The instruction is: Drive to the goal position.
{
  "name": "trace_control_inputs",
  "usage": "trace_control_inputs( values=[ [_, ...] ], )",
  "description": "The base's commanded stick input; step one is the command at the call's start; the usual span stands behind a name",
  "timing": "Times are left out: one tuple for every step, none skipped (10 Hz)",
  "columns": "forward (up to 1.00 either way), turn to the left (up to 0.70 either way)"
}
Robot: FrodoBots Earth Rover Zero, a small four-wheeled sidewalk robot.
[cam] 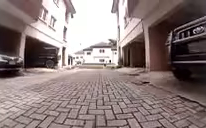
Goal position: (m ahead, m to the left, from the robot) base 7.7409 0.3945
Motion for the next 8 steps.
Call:
trace_control_inputs(
  values=[
    [0.5,0.0],
    [0.5,0.0],
    [0.5,0.0],
    [0.5,0.0],
    [0.5,0.0],
    [0.5,0.0],
    [0.5,0.0],
    [0.5,0.0]
  ],
)
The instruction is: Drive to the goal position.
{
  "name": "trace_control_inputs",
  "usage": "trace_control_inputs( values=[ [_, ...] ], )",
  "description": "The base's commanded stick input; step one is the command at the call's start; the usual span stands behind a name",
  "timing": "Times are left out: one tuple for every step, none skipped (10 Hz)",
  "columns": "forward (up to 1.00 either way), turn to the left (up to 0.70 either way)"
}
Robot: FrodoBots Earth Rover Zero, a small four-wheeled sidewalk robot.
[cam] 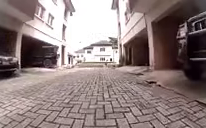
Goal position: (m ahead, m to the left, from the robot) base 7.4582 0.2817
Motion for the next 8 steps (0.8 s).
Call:
trace_control_inputs(
  values=[
    [0.5,0.0],
    [0.5,0.0],
    [0.5,0.0],
    [0.5,0.0],
    [0.5,0.0],
    [0.5,0.0],
    [0.5,0.0],
    [0.5,0.0]
  ],
)
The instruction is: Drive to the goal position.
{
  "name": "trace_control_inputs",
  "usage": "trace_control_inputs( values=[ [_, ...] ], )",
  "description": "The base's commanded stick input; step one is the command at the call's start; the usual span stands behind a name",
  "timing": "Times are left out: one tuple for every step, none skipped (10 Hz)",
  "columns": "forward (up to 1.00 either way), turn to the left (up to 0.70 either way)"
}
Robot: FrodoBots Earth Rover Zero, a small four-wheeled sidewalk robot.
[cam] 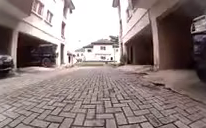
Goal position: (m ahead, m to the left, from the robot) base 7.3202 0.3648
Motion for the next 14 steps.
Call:
trace_control_inputs(
  values=[
    [0.5,0.0],
    [0.5,0.0],
    [0.5,0.0],
    [0.5,0.0],
    [0.5,0.0],
    [0.5,0.0],
    [0.5,0.0],
    [0.5,0.0],
    [0.5,0.0],
    [0.5,0.0],
    [0.5,0.0],
    [0.5,0.0],
    [0.5,0.0],
    [0.5,0.0]
  ],
)
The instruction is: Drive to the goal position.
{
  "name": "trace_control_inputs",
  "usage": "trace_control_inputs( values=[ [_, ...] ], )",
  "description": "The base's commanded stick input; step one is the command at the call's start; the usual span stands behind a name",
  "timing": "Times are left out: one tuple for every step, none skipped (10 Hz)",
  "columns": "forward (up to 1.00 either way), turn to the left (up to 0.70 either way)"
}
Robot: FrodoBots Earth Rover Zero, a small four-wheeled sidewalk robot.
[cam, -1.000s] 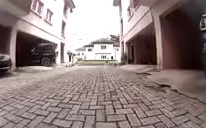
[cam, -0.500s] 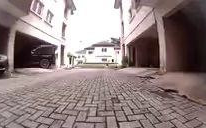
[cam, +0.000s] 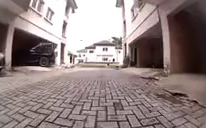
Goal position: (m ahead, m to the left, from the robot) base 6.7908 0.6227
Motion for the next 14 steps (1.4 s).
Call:
trace_control_inputs(
  values=[
    [0.5,0.0],
    [0.5,0.0],
    [0.5,0.0],
    [0.5,0.0],
    [0.5,0.0],
    [0.5,0.0],
    [0.5,0.0],
    [0.5,0.0],
    [0.5,0.0],
    [0.5,0.0],
    [0.5,0.0],
    [0.5,0.0],
    [0.5,0.0],
    [0.5,0.0]
  ],
)
